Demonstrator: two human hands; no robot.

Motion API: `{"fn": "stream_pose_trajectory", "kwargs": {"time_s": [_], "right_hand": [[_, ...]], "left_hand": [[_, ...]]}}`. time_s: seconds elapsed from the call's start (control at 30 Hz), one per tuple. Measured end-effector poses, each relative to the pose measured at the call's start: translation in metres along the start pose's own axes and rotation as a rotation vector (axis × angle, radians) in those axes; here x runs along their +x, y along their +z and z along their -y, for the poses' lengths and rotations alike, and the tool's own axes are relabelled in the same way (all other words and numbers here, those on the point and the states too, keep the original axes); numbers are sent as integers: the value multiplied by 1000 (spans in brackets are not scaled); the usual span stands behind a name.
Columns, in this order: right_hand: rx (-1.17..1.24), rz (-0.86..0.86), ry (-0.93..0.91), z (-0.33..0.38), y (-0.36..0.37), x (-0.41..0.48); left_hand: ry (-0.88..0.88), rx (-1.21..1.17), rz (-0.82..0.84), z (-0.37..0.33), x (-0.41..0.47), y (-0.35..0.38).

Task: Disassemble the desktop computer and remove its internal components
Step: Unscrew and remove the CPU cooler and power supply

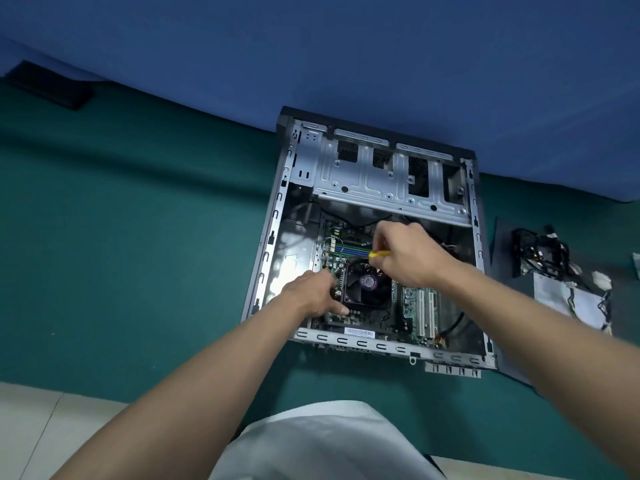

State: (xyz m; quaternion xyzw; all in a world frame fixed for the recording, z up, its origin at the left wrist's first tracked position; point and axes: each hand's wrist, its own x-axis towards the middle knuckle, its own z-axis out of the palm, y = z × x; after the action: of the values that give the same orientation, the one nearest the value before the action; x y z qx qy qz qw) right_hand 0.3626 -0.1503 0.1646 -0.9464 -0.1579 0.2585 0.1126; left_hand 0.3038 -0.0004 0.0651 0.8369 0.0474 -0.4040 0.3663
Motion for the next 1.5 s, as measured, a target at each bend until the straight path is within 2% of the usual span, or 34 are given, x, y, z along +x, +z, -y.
{"fn": "stream_pose_trajectory", "kwargs": {"time_s": [0.13, 0.3, 0.43, 0.83, 0.9, 1.0, 1.07, 1.3, 1.4, 1.5], "right_hand": [[269, -165, 43, -10, 16, -17], [211, -296, -88, -12, 36, -27], [149, -304, -141, -10, 45, -28], [84, -277, -150, -5, 48, -25], [11, -267, -163, 0, 46, -24], [-75, -223, -185, 8, 40, -22], [-102, -182, -197, 12, 36, -21], [-166, -80, -197, 20, 34, -18], [-129, 16, -62, 20, 28, -10], [-86, 145, 56, 22, 19, 0]], "left_hand": [[-11, -11, -14, 3, 0, -1], [-13, -6, -36, 6, 4, 0], [-29, 4, -59, 6, 6, 0], [-31, -8, -62, 6, 9, -1], [-19, -60, -149, 3, 10, -5], [-31, -221, -400, -4, 13, -17], [28, -186, -457, -8, 16, -27], [291, 95, -183, -28, 31, -48], [337, 127, -108, -26, 40, -45], [307, 60, -80, -26, 45, -46]]}}
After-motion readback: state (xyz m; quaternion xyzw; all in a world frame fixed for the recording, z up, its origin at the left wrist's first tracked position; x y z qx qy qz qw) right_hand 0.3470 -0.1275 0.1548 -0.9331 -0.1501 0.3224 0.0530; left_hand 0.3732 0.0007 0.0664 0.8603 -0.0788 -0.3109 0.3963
